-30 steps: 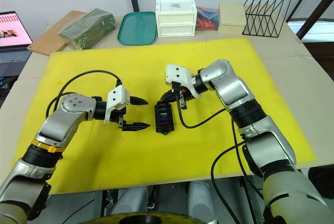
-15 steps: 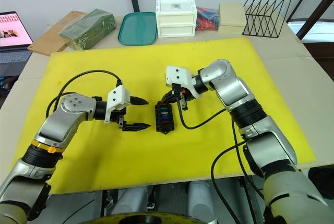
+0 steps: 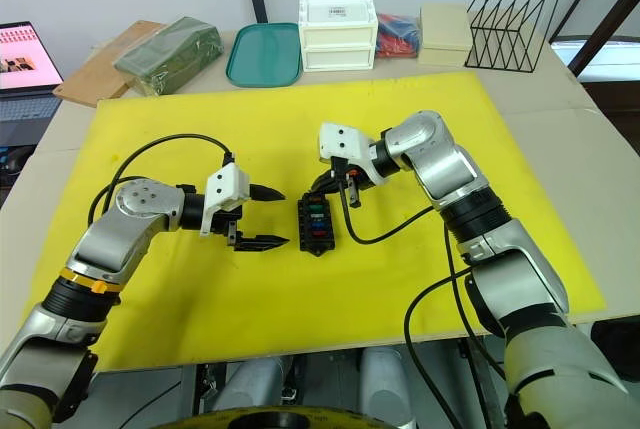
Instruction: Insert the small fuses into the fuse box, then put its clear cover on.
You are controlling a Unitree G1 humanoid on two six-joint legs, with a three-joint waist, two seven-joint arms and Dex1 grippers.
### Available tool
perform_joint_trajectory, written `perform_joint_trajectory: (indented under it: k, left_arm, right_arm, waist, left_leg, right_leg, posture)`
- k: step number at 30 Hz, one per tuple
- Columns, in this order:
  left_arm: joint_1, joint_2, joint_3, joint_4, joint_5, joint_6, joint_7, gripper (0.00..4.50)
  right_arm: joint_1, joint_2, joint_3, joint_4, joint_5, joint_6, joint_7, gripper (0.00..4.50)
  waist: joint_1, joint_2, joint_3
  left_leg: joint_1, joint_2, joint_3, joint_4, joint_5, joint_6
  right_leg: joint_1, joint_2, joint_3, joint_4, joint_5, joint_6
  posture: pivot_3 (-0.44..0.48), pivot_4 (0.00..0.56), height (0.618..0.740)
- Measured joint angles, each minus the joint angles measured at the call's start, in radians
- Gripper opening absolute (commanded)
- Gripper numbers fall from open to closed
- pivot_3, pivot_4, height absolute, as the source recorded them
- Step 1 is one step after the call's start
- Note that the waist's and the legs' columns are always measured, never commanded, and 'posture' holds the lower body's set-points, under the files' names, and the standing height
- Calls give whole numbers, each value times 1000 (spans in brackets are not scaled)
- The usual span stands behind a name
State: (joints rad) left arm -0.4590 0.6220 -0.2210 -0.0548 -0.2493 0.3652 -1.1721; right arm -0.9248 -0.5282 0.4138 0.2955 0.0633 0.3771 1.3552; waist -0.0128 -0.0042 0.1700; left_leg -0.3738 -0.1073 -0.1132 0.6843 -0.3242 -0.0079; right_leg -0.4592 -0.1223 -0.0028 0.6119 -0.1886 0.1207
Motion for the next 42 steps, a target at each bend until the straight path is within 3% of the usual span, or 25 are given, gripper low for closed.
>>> perform_joint_trajectory:
  k: [15, 30, 37, 40, 42]
  left_arm:
    - [0, 0, 0, 0, 0, 0, 3, 4500]
    - [0, 2, 0, -2, -2, 2, 3, 4500]
    - [67, 49, 83, -127, -101, 87, 7, 4500]
    - [113, 113, 178, -201, -176, 174, 24, 4500]
    - [150, 164, 241, -245, -215, 227, 32, 4500]
  right_arm:
    - [11, -14, -11, -88, 62, 141, 53, 34]
    - [3, -9, -37, -73, 81, 131, 15, 34]
    - [16, -65, -65, -133, 93, 150, -1, 34]
    - [62, -161, -138, -231, 121, 174, 1, 680]
    - [119, -227, -179, -304, 144, 187, 6, 1349]
  waist:
    - [-1, 0, 0]
    - [-1, 0, 0]
    - [-1, 0, 1]
    - [2, 0, 1]
    - [3, 0, 1]
  left_leg:
    - [-1, 0, 0, 0, 0, 0]
    - [-1, 0, 0, 0, 0, 0]
    - [-2, 0, 0, 0, 0, 0]
    - [-1, 0, -1, 0, 0, 0]
    - [-1, 0, -1, -1, 0, 0]
  right_leg:
    - [-1, 0, 0, 0, 0, 0]
    - [-1, 0, 0, 0, 0, 0]
    - [-2, 0, 0, 0, 0, 0]
    - [-1, 0, 0, 0, 0, 0]
    - [-1, 0, 0, -1, 0, 0]
  posture:
    - [0, 150, 740]
    - [0, 150, 740]
    - [0, 150, 740]
    - [0, 150, 740]
    - [0, 150, 740]
